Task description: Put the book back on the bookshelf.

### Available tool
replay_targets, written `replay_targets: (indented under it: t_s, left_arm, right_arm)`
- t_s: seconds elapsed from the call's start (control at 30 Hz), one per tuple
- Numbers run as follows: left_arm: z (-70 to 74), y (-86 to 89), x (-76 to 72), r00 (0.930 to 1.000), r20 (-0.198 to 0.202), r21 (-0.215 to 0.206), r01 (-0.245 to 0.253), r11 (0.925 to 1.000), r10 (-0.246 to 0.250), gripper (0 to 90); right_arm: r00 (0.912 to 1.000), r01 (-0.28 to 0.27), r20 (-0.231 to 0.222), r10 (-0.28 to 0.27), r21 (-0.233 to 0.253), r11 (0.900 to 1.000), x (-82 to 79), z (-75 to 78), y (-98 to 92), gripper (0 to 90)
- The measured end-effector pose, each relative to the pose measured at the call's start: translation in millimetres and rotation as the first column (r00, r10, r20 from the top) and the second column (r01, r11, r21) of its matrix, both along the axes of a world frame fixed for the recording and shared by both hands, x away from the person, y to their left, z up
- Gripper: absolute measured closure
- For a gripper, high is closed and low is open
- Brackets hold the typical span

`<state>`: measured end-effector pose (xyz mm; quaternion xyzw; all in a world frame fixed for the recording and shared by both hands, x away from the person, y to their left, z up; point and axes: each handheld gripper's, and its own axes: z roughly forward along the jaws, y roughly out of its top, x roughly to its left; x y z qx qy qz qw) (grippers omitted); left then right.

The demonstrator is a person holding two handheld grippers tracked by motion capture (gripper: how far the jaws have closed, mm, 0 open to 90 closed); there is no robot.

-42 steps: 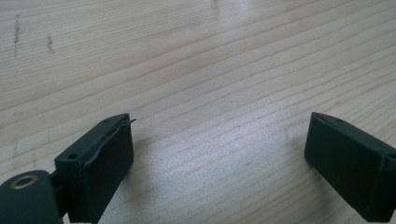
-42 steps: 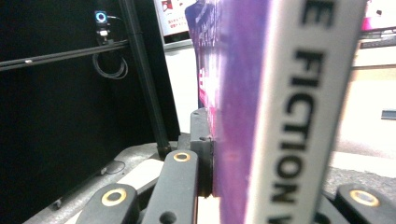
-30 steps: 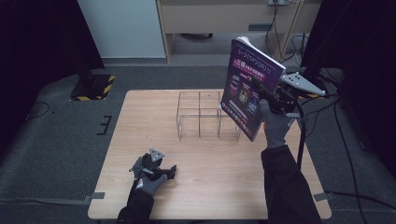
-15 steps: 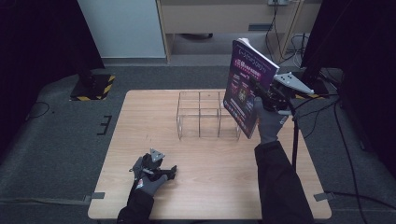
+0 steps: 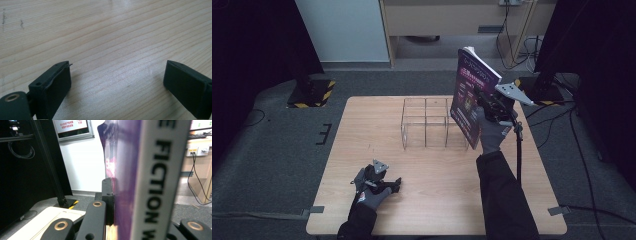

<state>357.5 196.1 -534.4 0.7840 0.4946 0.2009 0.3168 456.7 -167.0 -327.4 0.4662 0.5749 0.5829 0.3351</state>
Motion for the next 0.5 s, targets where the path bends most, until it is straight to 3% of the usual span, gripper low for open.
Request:
replay_targets:
  t_s: [0.5]
  left_arm:
    - [0.0, -0.1, -0.1, 1.0, 0.0, 0.0, 0.001, 1.0, -0.001, 6.7]
  right_arm:
    - [0.9991, 0.015, -0.039, -0.015, -0.015, 1.0, 12.9, -36.5, 14.9, 82.8]
